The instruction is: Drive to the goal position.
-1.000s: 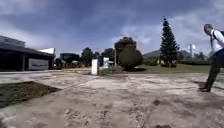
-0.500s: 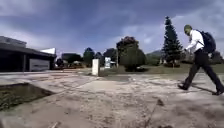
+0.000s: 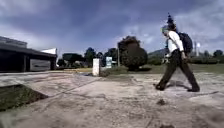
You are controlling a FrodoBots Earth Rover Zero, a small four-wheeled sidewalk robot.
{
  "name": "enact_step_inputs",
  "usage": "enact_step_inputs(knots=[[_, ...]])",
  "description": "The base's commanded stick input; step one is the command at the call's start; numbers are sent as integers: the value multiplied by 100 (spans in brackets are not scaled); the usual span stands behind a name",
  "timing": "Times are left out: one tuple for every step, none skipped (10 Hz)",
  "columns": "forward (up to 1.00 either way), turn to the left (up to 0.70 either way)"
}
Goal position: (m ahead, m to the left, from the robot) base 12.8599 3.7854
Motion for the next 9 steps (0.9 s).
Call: enact_step_inputs(knots=[[70,0],[70,0],[70,0],[70,0],[70,0],[70,0],[70,0],[70,5],[70,10]])
